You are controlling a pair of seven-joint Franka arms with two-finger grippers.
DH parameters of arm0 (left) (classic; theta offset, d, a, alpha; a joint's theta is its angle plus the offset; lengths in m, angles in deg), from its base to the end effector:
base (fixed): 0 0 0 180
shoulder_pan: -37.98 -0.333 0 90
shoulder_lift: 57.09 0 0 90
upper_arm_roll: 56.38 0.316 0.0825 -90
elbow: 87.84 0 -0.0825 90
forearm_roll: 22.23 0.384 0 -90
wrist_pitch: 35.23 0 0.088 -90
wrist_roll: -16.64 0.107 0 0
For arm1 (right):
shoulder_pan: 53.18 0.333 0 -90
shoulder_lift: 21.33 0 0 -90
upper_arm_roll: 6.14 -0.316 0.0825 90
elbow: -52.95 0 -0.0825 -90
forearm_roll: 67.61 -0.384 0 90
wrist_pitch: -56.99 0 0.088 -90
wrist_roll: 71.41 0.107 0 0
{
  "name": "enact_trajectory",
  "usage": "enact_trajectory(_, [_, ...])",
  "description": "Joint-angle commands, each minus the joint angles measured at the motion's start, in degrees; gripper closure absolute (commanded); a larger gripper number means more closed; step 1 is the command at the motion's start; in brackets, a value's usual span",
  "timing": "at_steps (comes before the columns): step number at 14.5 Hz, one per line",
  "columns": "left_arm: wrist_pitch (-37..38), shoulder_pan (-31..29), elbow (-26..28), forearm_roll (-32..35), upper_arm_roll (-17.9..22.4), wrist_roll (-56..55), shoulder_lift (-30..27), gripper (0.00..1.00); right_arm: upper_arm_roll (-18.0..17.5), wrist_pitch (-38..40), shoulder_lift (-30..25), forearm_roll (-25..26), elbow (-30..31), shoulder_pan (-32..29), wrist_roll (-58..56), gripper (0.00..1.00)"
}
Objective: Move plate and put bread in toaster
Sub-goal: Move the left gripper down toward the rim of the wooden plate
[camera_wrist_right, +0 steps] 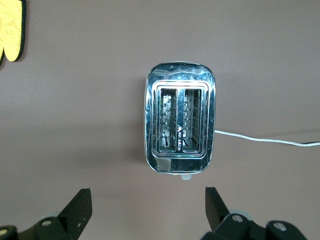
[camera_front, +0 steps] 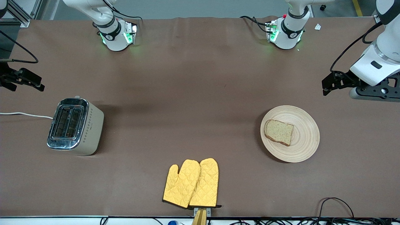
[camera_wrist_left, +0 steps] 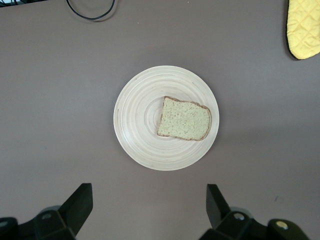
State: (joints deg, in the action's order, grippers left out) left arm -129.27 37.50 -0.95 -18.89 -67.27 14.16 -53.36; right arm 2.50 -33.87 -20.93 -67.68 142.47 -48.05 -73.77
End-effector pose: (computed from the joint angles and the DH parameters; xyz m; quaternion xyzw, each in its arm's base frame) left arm 0.5738 -0.0956 0.6205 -0.9968 0.0699 -0.0328 0.0194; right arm 0.5573 -0.0337 0.6260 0.9999 -0.0100 0.0082 0.0003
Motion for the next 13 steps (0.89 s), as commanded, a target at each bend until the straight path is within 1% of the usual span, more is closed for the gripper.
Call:
enact_trajectory(1, [0.97, -0.31, -1.2, -0.53, -0.36, -0.69, -0.12, 0.0, -0.3, -0.01, -0.31, 0.07, 0.04, -0.47, 0.16, 0.0])
enact_trajectory(4, [0.97, -0.48, -1.2, 0.09, -0.27, -0.69, -0.12, 0.0, -0.3, -0.01, -0.31, 0.07, 0.04, -0.47, 0.16, 0.0])
enact_trajectory(6, [1.05, -0.75, -1.2, -0.26, 0.43, 1.23, 1.1, 0.0, -0.3, -0.01, -0.31, 0.07, 0.04, -0.47, 0.16, 0.0])
enact_trajectory(7, [1.75, -2.23, -1.03, -0.79, 0.95, 3.68, 1.54, 0.0, -0.3, -0.01, -0.31, 0.07, 0.04, -0.47, 0.16, 0.0])
enact_trajectory(8, [2.02, -4.77, -1.11, -2.88, 1.05, 5.97, 2.16, 0.0, -0.3, -0.01, -0.31, 0.07, 0.04, -0.47, 0.16, 0.0])
enact_trajectory(10, [2.02, -12.74, -1.2, -11.73, 1.31, 9.92, 5.22, 0.0, -0.3, -0.01, -0.31, 0.07, 0.04, -0.47, 0.16, 0.0])
enact_trajectory(11, [2.11, -17.14, -1.2, -16.13, 1.31, 14.56, 8.11, 0.0, -0.3, -0.01, -0.31, 0.07, 0.04, -0.47, 0.16, 0.0])
enact_trajectory(13, [2.02, -23.13, -1.2, -21.77, 1.31, 21.95, 14.08, 0.0, -0.3, -0.01, -0.31, 0.07, 0.04, -0.47, 0.16, 0.0])
